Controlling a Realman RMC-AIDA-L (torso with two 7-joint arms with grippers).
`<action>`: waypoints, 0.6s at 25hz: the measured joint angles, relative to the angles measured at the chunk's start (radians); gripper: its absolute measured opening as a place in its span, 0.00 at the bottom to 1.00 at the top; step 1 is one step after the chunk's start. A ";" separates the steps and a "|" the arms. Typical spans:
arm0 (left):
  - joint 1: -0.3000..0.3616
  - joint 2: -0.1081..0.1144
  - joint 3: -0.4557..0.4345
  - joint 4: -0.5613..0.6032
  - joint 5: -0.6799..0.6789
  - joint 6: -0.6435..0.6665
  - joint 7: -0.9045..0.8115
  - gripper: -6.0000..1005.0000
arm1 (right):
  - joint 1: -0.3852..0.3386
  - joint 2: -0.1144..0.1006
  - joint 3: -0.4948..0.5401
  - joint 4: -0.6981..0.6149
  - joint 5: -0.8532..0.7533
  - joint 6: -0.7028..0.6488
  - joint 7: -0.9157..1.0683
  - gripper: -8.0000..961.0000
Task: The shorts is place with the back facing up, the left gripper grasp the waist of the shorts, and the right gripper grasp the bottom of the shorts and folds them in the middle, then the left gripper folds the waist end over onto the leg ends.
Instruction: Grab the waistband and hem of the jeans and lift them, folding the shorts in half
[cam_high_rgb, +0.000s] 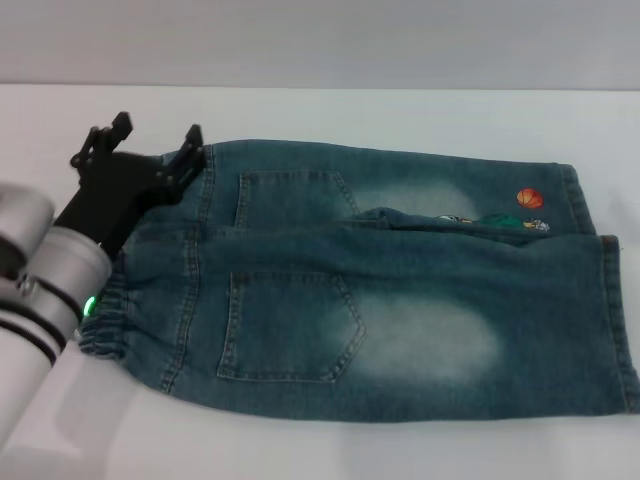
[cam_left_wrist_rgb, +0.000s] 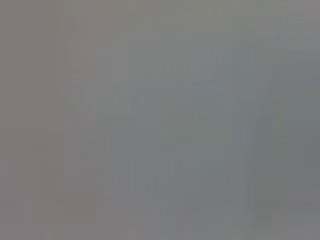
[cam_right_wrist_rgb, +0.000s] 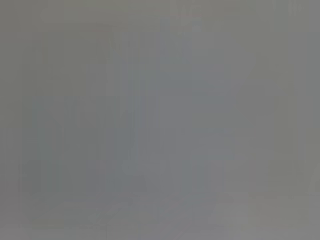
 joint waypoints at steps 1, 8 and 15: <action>0.000 0.000 0.000 0.000 0.000 0.000 0.000 0.85 | -0.001 -0.001 -0.006 -0.049 -0.027 -0.069 0.037 0.76; 0.061 -0.044 -0.195 -0.388 0.067 -0.662 0.081 0.84 | 0.011 -0.005 -0.072 -0.278 -0.310 -0.443 0.438 0.76; 0.046 -0.045 -0.215 -0.436 0.066 -0.772 0.087 0.84 | 0.026 -0.008 -0.154 -0.357 -0.396 -0.649 0.600 0.76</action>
